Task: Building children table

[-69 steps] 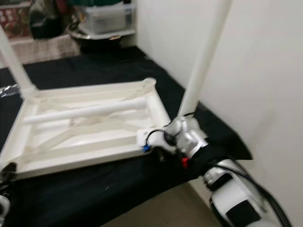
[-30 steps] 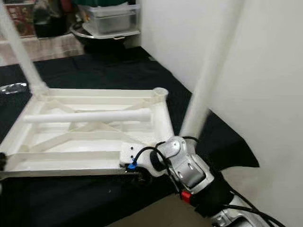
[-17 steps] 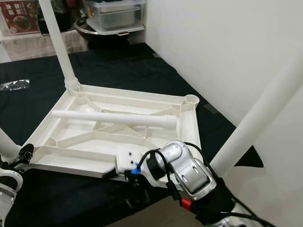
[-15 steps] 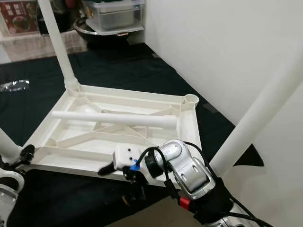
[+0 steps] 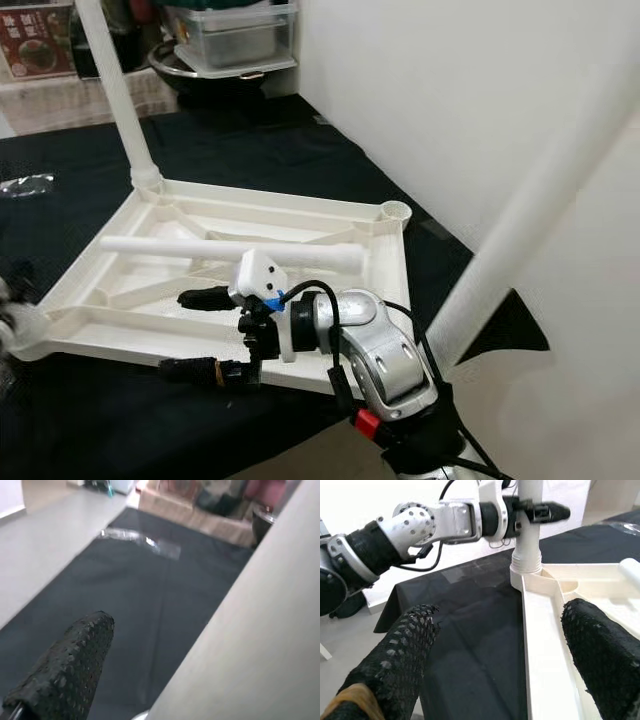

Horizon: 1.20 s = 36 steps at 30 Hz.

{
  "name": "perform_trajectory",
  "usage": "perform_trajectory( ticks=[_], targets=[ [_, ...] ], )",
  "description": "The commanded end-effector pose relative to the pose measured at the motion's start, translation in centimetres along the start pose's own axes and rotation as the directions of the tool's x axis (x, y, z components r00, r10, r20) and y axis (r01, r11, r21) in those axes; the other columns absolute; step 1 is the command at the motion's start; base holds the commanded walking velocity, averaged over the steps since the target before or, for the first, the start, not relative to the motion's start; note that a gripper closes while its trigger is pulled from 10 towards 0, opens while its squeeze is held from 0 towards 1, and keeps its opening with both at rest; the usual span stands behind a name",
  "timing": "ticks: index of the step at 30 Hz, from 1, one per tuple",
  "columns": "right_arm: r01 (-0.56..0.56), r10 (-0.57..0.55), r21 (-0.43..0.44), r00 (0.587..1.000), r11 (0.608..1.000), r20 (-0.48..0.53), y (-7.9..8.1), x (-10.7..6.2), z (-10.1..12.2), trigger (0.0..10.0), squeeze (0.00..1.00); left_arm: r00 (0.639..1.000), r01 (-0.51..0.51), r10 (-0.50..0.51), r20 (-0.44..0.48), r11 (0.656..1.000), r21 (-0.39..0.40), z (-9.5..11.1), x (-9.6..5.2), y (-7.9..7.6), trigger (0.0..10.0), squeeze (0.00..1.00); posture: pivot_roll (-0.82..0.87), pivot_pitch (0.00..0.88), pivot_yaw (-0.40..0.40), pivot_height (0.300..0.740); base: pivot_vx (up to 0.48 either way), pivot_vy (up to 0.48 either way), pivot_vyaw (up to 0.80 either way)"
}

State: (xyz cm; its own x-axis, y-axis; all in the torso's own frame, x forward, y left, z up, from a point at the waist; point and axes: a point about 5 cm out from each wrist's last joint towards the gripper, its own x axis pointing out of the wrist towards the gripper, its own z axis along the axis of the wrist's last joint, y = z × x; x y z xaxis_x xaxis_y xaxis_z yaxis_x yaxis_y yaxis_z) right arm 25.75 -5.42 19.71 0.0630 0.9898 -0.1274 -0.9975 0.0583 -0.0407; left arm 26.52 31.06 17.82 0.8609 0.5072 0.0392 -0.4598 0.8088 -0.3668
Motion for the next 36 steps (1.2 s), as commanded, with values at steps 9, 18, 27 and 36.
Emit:
perform_trajectory(
  ticks=[9, 18, 27, 36],
  targets=[
    [0.029, -0.029, 0.009, 1.000, 1.000, 0.012, 0.6, 0.5, -0.1, 10.0, 0.00, 0.992, 0.128, -0.128, 0.005, 0.991, -0.030, -0.6, 1.5, -4.1, 10.0, 0.00, 0.00, 0.066, -0.023, 0.740, 0.000, 0.000, 0.00],
    [0.193, -0.194, 0.033, 0.981, 0.981, 0.018, -0.6, 0.9, -0.3, 10.0, 0.00, 0.991, 0.126, -0.126, 0.041, 0.992, -0.002, 0.2, 3.1, -3.1, 10.0, 0.00, 0.00, 0.066, -0.023, 0.740, 0.000, 0.000, 0.00],
    [0.344, -0.344, 0.047, 0.939, 0.938, -0.004, -2.4, 1.3, -0.6, 10.0, 0.00, 0.987, 0.133, -0.134, 0.086, 0.991, 0.012, 1.7, 4.4, -3.1, 10.0, 0.00, 0.00, 0.066, -0.028, 0.740, 0.000, 0.000, 0.00],
    [0.604, -0.606, 0.085, 0.795, 0.793, 0.005, -5.8, 0.9, 0.2, 10.0, 0.00, 0.900, 0.431, -0.422, 0.104, 0.899, -0.078, 2.2, 4.2, -7.9, 10.0, 0.00, -0.01, 0.066, -0.033, 0.740, 0.000, 0.000, 0.00]
  ],
)
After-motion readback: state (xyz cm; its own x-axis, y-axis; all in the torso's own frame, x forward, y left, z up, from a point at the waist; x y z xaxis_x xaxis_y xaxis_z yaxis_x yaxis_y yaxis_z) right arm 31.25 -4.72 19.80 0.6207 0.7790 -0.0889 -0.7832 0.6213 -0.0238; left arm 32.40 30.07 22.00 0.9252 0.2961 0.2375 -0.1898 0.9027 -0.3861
